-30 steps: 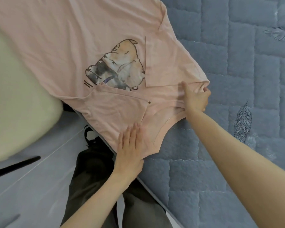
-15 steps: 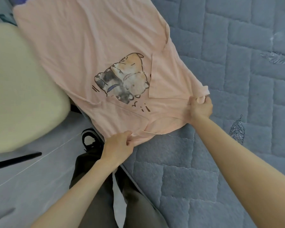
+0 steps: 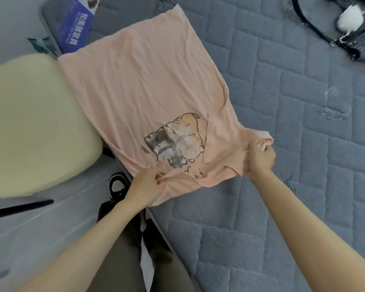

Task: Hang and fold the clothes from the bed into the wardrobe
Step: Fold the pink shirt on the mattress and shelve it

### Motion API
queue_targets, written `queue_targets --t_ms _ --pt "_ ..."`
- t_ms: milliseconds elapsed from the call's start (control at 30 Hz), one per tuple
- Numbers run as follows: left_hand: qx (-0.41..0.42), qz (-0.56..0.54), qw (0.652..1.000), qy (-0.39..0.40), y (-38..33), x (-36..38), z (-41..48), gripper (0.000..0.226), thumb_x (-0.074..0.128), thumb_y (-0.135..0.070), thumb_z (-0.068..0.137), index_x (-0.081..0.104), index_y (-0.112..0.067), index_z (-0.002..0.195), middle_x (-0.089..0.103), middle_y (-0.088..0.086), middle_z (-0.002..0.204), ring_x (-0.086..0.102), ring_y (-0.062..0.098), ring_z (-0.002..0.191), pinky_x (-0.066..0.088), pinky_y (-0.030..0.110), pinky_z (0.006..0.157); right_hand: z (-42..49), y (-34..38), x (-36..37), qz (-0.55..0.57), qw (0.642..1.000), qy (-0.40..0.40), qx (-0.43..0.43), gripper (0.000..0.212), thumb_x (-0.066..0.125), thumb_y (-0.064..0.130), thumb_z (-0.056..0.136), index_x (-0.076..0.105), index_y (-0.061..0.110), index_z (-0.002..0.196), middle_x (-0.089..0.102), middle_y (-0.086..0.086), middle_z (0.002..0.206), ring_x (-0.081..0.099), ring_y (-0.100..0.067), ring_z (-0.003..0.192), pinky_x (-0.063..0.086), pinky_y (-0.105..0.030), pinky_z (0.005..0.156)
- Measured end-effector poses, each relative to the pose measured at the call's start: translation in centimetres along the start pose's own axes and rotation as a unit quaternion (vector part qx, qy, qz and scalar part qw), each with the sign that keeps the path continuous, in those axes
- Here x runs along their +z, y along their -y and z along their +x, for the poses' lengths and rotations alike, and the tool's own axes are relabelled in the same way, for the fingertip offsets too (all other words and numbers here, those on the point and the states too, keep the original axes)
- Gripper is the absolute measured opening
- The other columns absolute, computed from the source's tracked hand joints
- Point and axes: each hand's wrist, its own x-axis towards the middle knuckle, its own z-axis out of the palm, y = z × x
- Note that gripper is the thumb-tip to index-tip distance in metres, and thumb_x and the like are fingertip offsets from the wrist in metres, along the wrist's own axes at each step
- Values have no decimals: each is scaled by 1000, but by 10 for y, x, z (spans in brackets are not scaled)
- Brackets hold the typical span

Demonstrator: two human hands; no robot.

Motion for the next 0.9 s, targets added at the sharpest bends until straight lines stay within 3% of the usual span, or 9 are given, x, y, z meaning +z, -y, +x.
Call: queue_targets --t_ms 67,200,267,400,500,567,667,767,900 --pt "-8 -8 999 -41 5 -29 11 26 59 -18 88 67 -26 111 62 -9 89 60 15 90 37 20 62 0 25 21 34 998 45 12 26 55 35 89 58 13 102 59 -1 94 54 -21 90 45 -34 76" --pt "-28 -13 995 -97 21 -81 40 20 56 -14 90 67 -14 106 68 7 96 61 27 97 37 27 70 1 81 72 62 993 103 11 13 54 21 86 58 14 96 55 0 83 52 -21 82 40 -27 59" --pt "-23 -9 992 -126 28 -102 56 21 50 -10 92 66 -15 106 66 5 98 60 27 99 35 25 71 2 111 97 69 989 133 2 28 52 24 84 59 11 107 53 0 83 52 -20 79 43 -27 57" --pt "-48 -8 973 -226 41 -127 84 51 44 -5 93 39 -15 143 46 12 140 43 28 127 35 34 103 8 130 136 183 947 262 35 46 59 35 90 48 21 132 53 2 116 60 -18 101 58 -37 82" --pt "1 46 956 -291 40 -117 91 54 50 1 86 42 -5 139 45 18 138 39 34 128 30 42 108 7 101 145 -15 971 202 -128 46 55 26 93 45 22 138 49 2 134 50 -16 121 44 -27 95" --pt "92 66 958 -265 35 -90 87 55 55 0 82 46 -7 135 47 15 137 40 31 126 30 42 107 14 72 145 -181 936 180 -243 46 53 20 92 48 20 138 46 -3 142 42 -21 130 34 -31 107" --pt "155 139 971 -117 31 -35 78 80 59 -32 85 14 -31 151 13 -4 159 8 15 144 13 52 114 26 40 140 -341 900 192 -190 54 51 27 91 39 35 143 13 -2 160 10 -29 145 14 -56 116" --pt "104 270 957 -37 45 9 76 106 55 -55 80 -29 -42 142 -35 -4 153 -28 24 142 -7 59 111 33 21 135 -322 916 164 -175 56 52 32 90 34 44 143 -3 7 161 -3 -27 146 14 -60 114" --pt "16 316 947 -60 60 21 79 116 61 -46 75 -32 -29 144 -36 9 152 -32 34 140 -11 62 112 32 13 138 -177 971 -1 -161 59 62 25 84 40 28 138 16 -7 153 20 -34 131 30 -34 95"
